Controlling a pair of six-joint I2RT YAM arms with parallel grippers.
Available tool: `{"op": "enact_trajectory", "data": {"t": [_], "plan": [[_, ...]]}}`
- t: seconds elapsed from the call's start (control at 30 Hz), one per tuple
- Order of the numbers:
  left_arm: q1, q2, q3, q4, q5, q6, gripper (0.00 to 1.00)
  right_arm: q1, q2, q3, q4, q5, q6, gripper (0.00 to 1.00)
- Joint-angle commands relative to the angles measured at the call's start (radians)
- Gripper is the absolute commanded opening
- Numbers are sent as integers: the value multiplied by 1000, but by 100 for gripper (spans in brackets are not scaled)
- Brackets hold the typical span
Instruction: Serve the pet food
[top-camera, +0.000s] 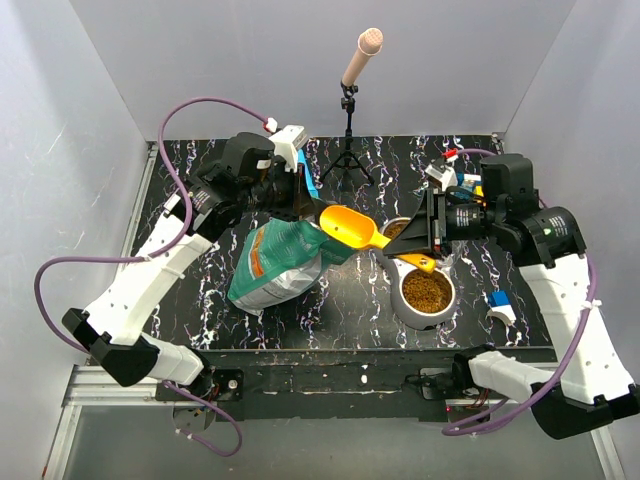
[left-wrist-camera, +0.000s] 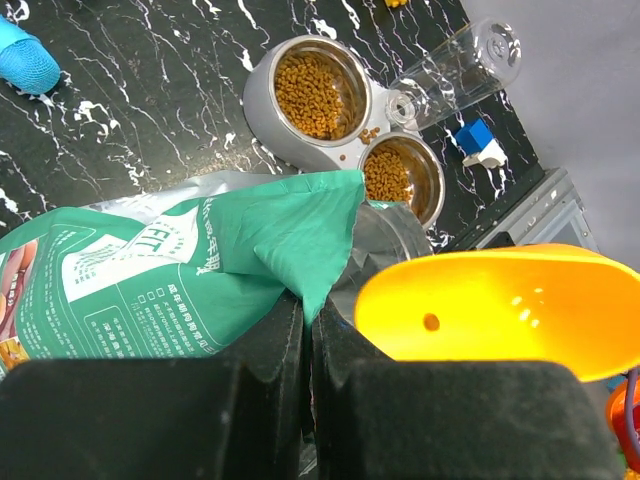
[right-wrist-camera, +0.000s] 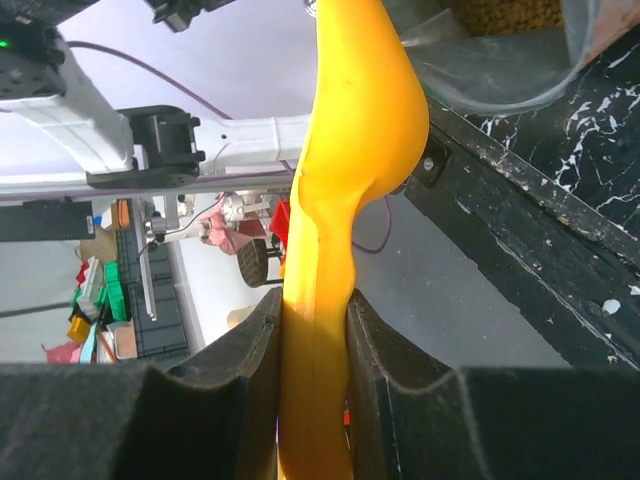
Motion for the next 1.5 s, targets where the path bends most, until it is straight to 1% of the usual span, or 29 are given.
{"op": "enact_trajectory", "data": {"t": [0.0, 0.13, 0.2, 0.37, 0.43, 0.5, 0.6, 0.73, 0.8, 0.87, 0.93, 1.03, 1.1, 1.17, 1.2, 1.23, 1.27, 1.3, 1.33, 1.37, 1.4, 1.47], "plan": [[1, -52, 55, 125, 86, 4, 0, 38, 26, 6, 4, 73, -1, 1], [1, -68, 35, 178, 191, -6, 0, 103, 134, 104, -71, 133, -26, 1], [1, -66, 30, 198, 221, -19, 0, 127, 203, 168, -116, 156, -38, 1], [3, -57, 41, 227, 245, -31, 0, 216, 436, 447, -366, 369, -112, 1], [3, -58, 43, 233, 247, -34, 0, 262, 537, 561, -420, 440, -123, 1], [1, -61, 41, 234, 250, -37, 0, 304, 600, 620, -455, 498, -121, 1], [3, -65, 38, 234, 252, -39, 0, 338, 655, 626, -495, 604, -153, 1], [3, -63, 38, 221, 258, -48, 0, 339, 671, 559, -521, 757, -242, 1], [1, -57, 40, 200, 259, -49, 0, 345, 668, 493, -468, 754, -275, 1], [1, -52, 35, 189, 253, -54, 0, 362, 680, 428, -388, 730, -267, 1], [1, -43, 36, 184, 245, -60, 0, 429, 735, 399, -311, 713, -250, 1], [1, -25, 49, 172, 230, -75, 0, 537, 867, 436, -250, 685, -247, 1], [3, -9, 61, 160, 222, -83, 0, 587, 960, 491, -202, 577, -265, 1], [1, -2, 69, 152, 222, -85, 0, 618, 979, 512, -91, 401, -304, 1], [1, 1, 72, 148, 222, -85, 0, 620, 952, 485, 6, 300, -307, 1], [3, 1, 76, 143, 219, -82, 0, 615, 920, 433, 133, 189, -289, 1], [1, -2, 81, 137, 215, -79, 0, 605, 875, 367, 260, 111, -240, 1], [3, -3, 82, 131, 209, -74, 0, 588, 837, 300, 437, 13, -176, 1], [3, -9, 87, 123, 193, -68, 0, 566, 791, 211, 618, -76, -67, 1], [1, -15, 90, 115, 180, -62, 0, 549, 748, 124, 869, -135, 78, 1], [1, -23, 92, 112, 161, -54, 0, 526, 720, 26, 1162, -184, 233, 1], [3, -44, 98, 99, 118, -34, 0, 482, 705, -79, 1550, -236, 575, 1]]}}
